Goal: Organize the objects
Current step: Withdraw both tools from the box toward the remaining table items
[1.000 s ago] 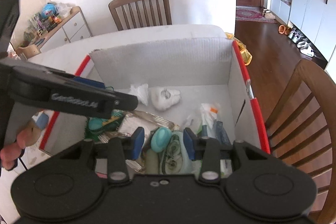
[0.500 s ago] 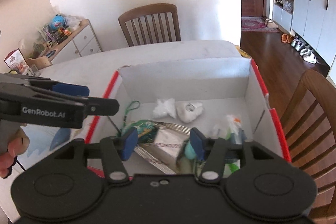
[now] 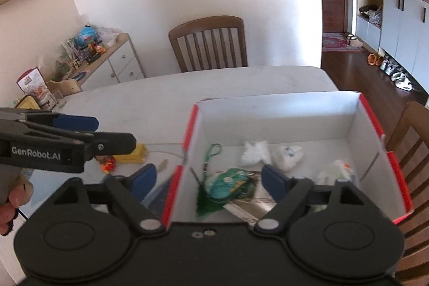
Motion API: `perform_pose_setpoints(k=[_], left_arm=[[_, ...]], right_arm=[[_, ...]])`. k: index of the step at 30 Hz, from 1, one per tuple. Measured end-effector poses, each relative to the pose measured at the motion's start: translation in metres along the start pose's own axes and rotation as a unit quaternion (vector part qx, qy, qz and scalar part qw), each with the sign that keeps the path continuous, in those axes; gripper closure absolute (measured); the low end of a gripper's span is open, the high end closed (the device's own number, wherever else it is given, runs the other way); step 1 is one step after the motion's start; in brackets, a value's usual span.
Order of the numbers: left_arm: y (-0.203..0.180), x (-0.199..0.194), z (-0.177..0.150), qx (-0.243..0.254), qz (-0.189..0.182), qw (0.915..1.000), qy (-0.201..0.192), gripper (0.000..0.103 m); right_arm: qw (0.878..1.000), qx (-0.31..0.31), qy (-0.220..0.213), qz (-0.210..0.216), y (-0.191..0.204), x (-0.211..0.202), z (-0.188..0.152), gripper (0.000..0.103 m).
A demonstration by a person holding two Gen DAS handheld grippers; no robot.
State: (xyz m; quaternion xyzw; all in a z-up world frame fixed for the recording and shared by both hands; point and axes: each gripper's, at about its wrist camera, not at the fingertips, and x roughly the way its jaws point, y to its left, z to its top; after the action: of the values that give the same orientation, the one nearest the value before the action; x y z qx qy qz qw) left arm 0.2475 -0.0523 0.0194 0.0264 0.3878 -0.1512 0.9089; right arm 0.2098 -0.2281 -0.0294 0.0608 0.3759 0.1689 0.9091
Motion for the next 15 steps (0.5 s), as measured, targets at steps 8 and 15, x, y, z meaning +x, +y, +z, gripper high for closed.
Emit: perform_pose_setpoints(k=[8,15], left_arm=[[0.04,-0.015,-0.01,-0.03,0.002,0.9995,-0.003,0.006],[0.071,-0.024,-0.019,-0.041,0.011,0.9991,-0.007,0.001]], right_arm=[[1.0,-0.004,0.001,0.002,0.032,0.015,0.002,0.007],[1.0,-0.005,0.004,0.005,0.055,0.027,0.002,0.007]])
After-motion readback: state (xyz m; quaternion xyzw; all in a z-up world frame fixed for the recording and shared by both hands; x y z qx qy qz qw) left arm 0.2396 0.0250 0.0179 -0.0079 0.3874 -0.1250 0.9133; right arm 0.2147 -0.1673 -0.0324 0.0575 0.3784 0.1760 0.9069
